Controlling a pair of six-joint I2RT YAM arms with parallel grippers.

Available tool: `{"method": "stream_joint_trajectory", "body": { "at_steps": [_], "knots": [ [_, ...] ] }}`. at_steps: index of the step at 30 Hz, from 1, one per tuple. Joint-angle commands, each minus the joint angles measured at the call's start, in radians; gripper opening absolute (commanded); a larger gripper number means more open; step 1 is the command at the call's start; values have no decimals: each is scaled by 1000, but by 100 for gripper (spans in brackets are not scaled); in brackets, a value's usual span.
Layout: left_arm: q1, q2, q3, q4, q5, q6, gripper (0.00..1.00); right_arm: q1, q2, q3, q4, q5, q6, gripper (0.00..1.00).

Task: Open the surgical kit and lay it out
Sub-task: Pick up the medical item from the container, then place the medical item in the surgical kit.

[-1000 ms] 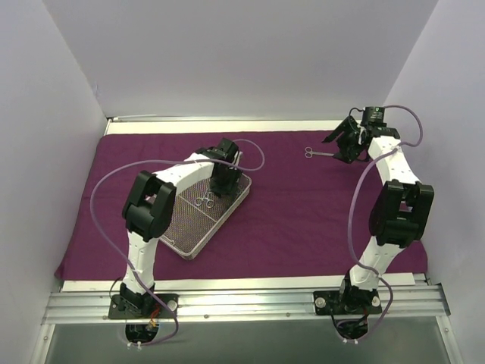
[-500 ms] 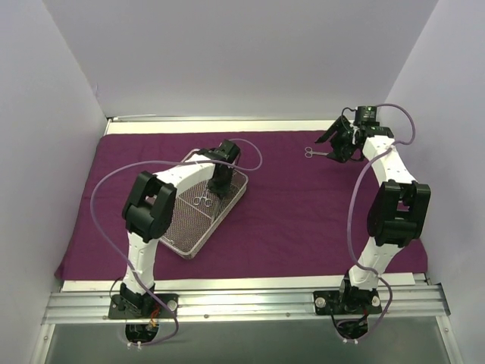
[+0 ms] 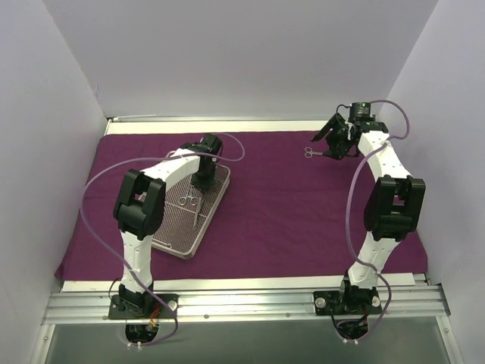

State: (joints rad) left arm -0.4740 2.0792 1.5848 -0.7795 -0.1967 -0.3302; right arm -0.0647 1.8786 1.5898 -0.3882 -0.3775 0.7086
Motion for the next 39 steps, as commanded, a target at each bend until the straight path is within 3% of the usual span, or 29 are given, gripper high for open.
{"method": "stream_joint_trajectory", "body": {
  "at_steps": [1, 13, 16, 20, 24, 29, 32, 39],
  "knots": [
    [14, -88, 66, -32, -21, 36, 2, 29, 27, 65, -40, 17, -14, 62],
    [37, -152, 110, -66, 22, 60, 2, 59, 82, 131, -49, 6, -26, 62],
    [54, -194, 110, -70, 89, 72, 2, 118, 108, 171, -43, -33, -50, 62],
    [69, -308, 89, -47, 179, 95, 2, 208, 154, 232, 11, -209, -110, 63],
    [71, -330, 95, -85, 168, 91, 2, 253, 171, 262, -11, -242, -145, 63],
    [75, -398, 70, -84, 195, 71, 2, 310, 160, 243, 92, -397, -150, 64],
    [87, -413, 79, -81, 287, 45, 2, 356, 151, 239, 181, -472, -130, 67],
    [94, -435, 75, -41, 410, -7, 2, 436, 149, 223, 382, -549, 11, 69]
  ]
}}
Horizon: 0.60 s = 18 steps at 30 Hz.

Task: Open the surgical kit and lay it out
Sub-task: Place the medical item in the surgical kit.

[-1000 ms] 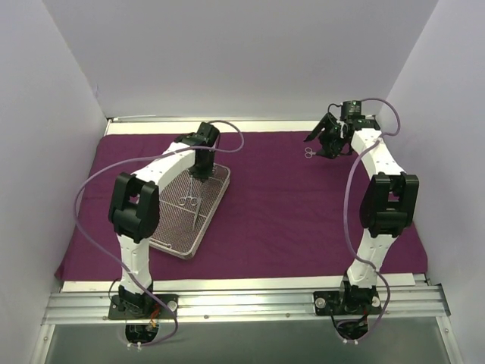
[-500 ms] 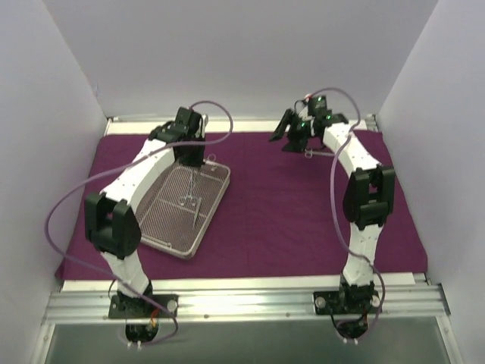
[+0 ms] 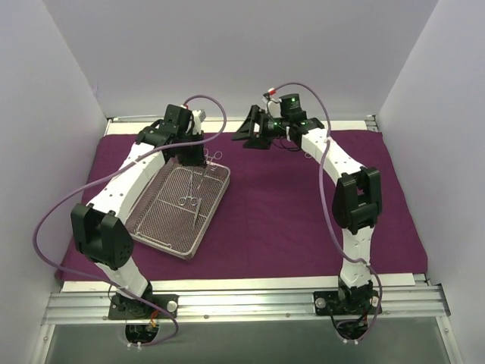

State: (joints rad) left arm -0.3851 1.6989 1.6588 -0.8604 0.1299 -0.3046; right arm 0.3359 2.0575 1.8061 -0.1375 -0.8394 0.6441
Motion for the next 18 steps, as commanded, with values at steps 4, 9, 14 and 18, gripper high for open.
{"method": "stream_joint_trajectory", "body": {
  "at_steps": [4, 9, 14, 18],
  "knots": [
    [6, -55, 19, 34, 103, -45, 2, 75, -28, -34, 286, -107, 169, 66],
    [5, -56, 32, 29, 111, -51, 2, 109, -14, -37, 274, -104, 177, 63],
    [5, -58, 33, 27, 111, -53, 2, 124, -10, -37, 251, -98, 161, 59],
    [5, -59, 36, 29, 106, -56, 2, 132, -5, -22, 178, -83, 123, 57]
  ]
}}
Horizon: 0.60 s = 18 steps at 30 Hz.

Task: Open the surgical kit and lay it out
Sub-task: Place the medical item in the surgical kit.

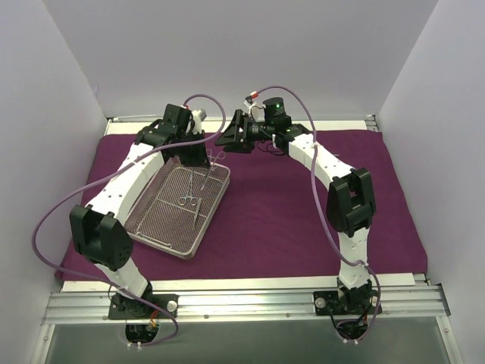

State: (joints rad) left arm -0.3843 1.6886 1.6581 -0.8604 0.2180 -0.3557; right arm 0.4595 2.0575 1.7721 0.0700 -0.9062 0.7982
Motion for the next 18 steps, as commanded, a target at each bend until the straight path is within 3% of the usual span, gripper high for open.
{"method": "stream_joint_trajectory", "body": {
  "at_steps": [1, 11, 17, 18],
  "knots": [
    [4, -50, 38, 29, 15, -5, 2, 8, -7, 12, -41, -13, -49, 57],
    [4, -53, 35, 46, 18, -17, 2, 36, 23, 39, -96, -28, -67, 50],
    [2, -50, 45, 49, 26, -20, 2, 41, 43, 47, -87, -45, -50, 33],
    [2, -50, 45, 47, 27, -22, 2, 41, 46, 47, -79, -46, -44, 25]
  ]
}}
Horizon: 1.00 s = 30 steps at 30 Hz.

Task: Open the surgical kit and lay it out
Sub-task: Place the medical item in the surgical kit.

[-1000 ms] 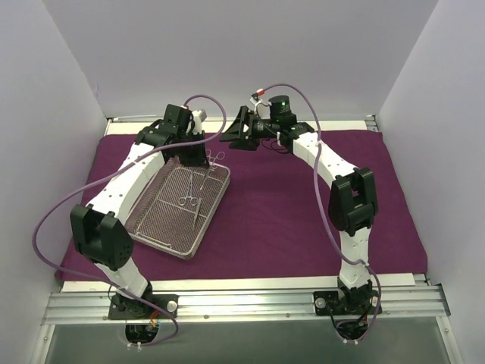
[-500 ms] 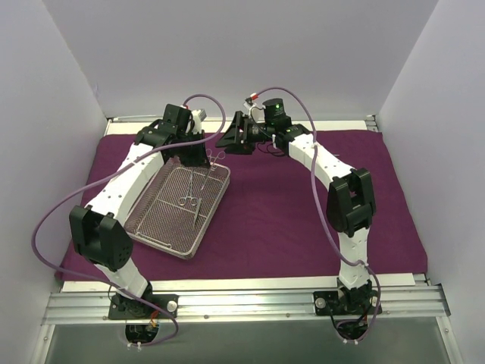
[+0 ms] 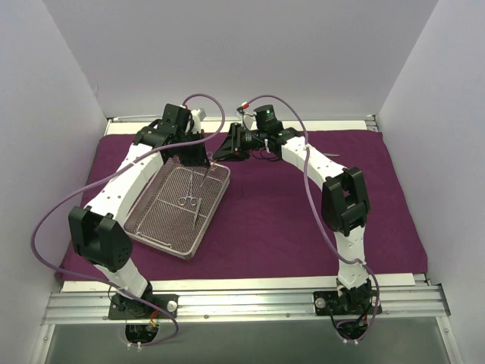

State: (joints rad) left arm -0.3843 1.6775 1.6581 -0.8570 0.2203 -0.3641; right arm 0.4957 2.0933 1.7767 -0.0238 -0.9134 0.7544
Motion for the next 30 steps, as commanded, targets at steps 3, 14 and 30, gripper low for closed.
{"method": "stream_joint_trajectory", "body": {
  "at_steps": [3, 14, 30],
  "knots": [
    [2, -44, 37, 50, 39, -16, 2, 4, 16, 43, 33, -41, 17, 3],
    [123, -183, -133, 91, 178, 45, 63, -37, -47, -63, 124, -165, -44, 0],
    [262, -191, -363, 234, 821, 171, 70, -13, -190, -431, 976, -467, 537, 0]
  ]
}}
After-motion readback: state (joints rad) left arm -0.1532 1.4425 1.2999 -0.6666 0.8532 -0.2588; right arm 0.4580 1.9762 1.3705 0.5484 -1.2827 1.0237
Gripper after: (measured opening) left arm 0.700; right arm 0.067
